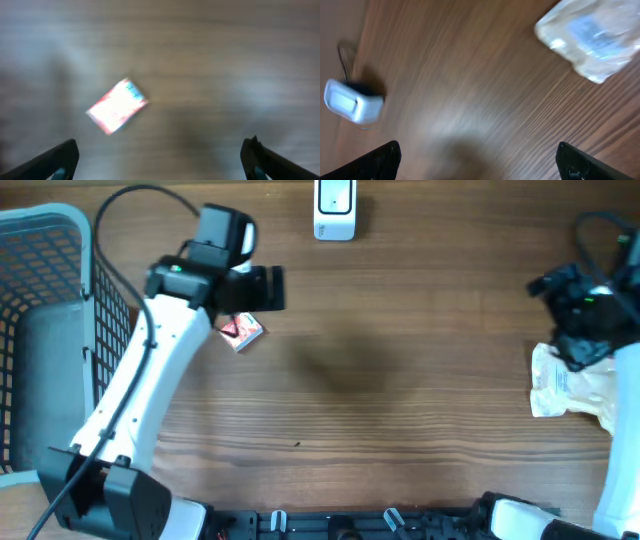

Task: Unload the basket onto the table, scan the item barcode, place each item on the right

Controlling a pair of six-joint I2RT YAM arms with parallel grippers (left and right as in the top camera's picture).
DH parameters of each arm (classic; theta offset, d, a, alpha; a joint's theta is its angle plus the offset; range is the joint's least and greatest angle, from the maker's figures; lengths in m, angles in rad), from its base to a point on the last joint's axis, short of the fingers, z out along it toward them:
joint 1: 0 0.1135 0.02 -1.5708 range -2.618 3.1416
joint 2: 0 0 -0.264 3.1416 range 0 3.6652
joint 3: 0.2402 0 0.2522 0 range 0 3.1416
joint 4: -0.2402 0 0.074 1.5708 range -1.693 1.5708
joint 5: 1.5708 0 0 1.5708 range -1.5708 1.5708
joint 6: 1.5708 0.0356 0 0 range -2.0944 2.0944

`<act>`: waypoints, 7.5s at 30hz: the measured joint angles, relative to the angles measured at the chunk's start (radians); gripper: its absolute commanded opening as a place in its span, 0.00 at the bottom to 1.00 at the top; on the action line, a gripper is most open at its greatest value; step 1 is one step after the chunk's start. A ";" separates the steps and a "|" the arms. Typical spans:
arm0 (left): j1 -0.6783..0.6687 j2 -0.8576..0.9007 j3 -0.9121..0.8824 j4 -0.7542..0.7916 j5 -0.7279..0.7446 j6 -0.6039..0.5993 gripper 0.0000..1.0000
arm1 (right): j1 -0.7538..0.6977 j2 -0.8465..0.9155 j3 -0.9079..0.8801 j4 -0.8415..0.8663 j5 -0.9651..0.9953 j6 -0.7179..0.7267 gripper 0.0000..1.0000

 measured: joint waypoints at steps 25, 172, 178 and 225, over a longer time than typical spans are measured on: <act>-0.026 0.114 -0.002 -0.043 -0.200 -0.653 1.00 | 0.201 0.021 -0.332 0.295 0.022 -0.229 1.00; 0.163 -0.380 -0.161 0.110 -0.025 -0.201 1.00 | 1.016 0.544 -0.378 0.875 0.364 -0.139 0.63; 0.163 -0.380 -0.161 0.106 -0.025 -0.201 1.00 | 1.016 0.544 -0.379 1.044 0.406 -0.349 0.71; 0.163 -0.380 -0.161 0.104 -0.025 -0.201 1.00 | 0.384 0.182 -0.386 1.902 -1.470 -0.802 0.56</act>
